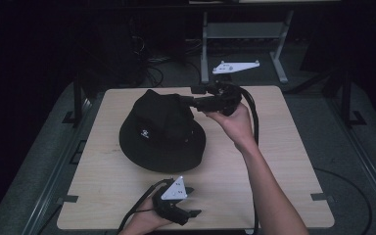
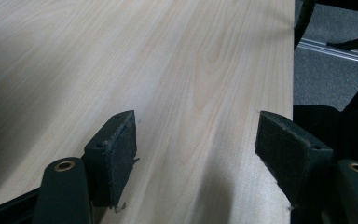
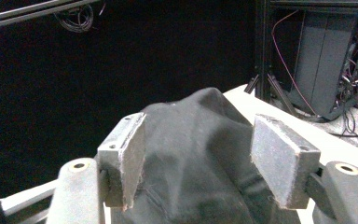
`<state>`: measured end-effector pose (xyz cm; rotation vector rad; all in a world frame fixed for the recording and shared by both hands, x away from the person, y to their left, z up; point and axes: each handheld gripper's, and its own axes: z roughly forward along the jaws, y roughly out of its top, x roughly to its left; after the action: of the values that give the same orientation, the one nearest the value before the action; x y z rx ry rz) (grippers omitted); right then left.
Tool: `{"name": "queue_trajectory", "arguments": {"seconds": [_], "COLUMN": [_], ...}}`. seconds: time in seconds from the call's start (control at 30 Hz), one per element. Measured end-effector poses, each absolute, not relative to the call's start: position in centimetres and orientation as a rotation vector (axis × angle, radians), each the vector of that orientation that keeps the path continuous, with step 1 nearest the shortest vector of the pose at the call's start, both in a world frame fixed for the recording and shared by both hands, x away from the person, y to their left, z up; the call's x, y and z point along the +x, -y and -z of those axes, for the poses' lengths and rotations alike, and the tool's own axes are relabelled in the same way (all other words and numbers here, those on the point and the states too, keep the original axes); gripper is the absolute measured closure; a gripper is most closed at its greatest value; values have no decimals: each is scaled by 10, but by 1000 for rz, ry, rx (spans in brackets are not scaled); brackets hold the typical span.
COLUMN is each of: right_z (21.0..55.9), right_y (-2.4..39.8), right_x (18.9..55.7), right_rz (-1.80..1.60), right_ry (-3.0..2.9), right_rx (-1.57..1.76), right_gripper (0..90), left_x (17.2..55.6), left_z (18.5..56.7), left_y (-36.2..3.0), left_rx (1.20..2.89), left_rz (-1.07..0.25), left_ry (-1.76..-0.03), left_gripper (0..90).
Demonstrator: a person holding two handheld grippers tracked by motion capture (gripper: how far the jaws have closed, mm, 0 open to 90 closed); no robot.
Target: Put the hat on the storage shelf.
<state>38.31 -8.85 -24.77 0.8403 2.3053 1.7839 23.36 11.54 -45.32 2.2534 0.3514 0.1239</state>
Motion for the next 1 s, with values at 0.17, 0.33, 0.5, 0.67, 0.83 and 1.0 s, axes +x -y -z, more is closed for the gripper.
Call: {"name": "queue_trajectory", "arguments": {"seconds": [0.17, 0.33, 0.5, 0.67, 0.83, 1.0], "right_z": [253, 258, 262, 266, 272, 278], "right_y": [103, 115, 128, 141, 151, 161], "right_x": [382, 379, 376, 372, 369, 365], "right_rz": [-1787, -1786, -1782, -1781, -1775, -1775], "right_ry": [-2288, -2266, -2249, -2225, -2217, -2203], "right_rx": [880, 895, 928, 955, 982, 1002], "right_gripper": [325, 324, 307, 300, 292, 285], "left_x": [234, 235, 235, 236, 236, 236], "left_z": [454, 454, 454, 454, 454, 454], "left_y": [-116, -116, -116, -116, -116, -116], "left_rx": [2240, 2220, 2224, 2223, 2225, 2227], "left_rz": [-122, -112, -112, -122, -125, -119], "left_ry": [-370, -385, -387, -382, -383, -384], "left_gripper": [275, 274, 269, 263, 258, 257]}}
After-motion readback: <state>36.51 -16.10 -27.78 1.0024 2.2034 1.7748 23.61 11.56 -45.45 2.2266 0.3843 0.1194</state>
